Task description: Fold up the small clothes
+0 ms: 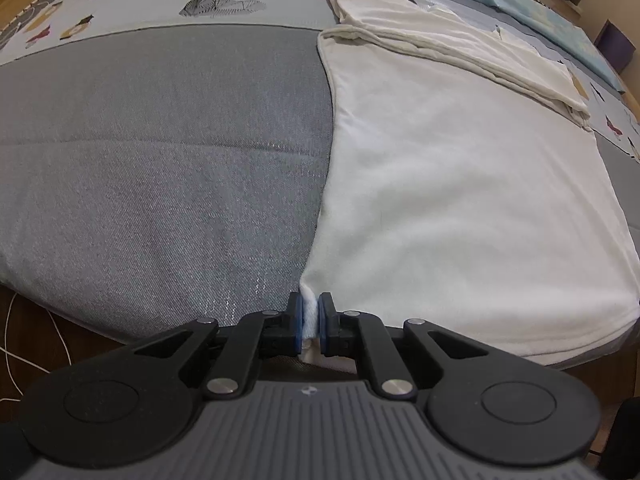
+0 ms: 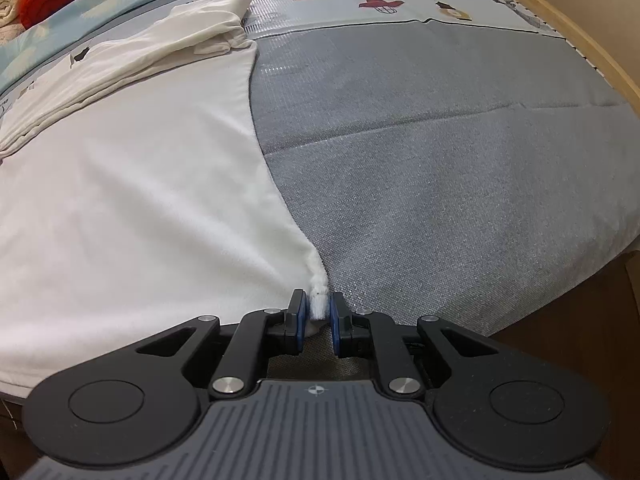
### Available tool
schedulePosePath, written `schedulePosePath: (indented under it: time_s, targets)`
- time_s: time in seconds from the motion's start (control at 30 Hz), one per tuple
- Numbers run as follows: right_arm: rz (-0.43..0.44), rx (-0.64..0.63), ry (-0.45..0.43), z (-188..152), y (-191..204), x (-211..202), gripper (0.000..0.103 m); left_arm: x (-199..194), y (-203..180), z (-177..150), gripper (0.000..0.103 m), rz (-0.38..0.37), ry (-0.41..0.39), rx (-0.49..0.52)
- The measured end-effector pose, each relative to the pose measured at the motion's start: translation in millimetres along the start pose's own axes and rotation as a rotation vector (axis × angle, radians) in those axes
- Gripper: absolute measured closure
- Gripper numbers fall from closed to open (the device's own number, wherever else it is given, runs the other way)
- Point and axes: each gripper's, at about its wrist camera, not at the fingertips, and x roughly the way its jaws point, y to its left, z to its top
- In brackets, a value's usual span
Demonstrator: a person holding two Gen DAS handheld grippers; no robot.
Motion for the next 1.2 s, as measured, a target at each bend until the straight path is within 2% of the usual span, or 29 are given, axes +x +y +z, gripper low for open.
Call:
schedulePosePath:
  time_s: [0.2,0.37,0.47,0.63,0.73,0.87,0.93,1.0,1.1,1.2]
  targets:
    - [0.007,-0.011,-0.048,2.2,0.8,-11.5,0.096,-14.8,-0.8,2.2,0.097,-0.001,-0.051,0.001]
    - [0.061,-0.031,-0.158,11.7,2.3,-41.6,0.097,-51.1,-1.9,4.0,0.097,-0.026,-0.177,0.019]
    - [0.126,-0.012,-0.240,17.8,0.4,-71.6,0.097,-83.8,-2.8,2.7,0.097,-0.067,-0.266,0.029]
    - [0.252,0.006,-0.344,17.4,-11.9,-130.0,0.097,-147.3,17.4,2.3,0.098,-0.168,-0.392,-0.050]
    - [0.322,0.023,-0.420,12.4,-24.8,-173.4,0.098,-194.0,36.0,-11.4,0.098,-0.227,-0.475,-0.083]
    - [0.472,0.089,-0.541,1.0,-57.2,-238.6,0.098,-245.5,55.3,-33.0,0.098,-0.267,-0.566,-0.133]
    - [0.503,0.088,-0.587,-0.8,-68.9,-258.1,0.098,-250.2,58.9,-31.8,0.098,-0.281,-0.565,-0.154]
    - [0.508,0.082,-0.590,4.1,-73.0,-259.9,0.098,-239.4,55.4,-23.1,0.098,-0.272,-0.541,-0.142]
    - [0.452,0.064,-0.550,17.4,-65.1,-235.4,0.098,-210.8,46.2,-0.3,0.098,-0.248,-0.463,-0.141]
    - [0.422,0.077,-0.499,33.0,-52.9,-205.2,0.098,-185.6,38.6,25.6,0.098,-0.200,-0.422,-0.107]
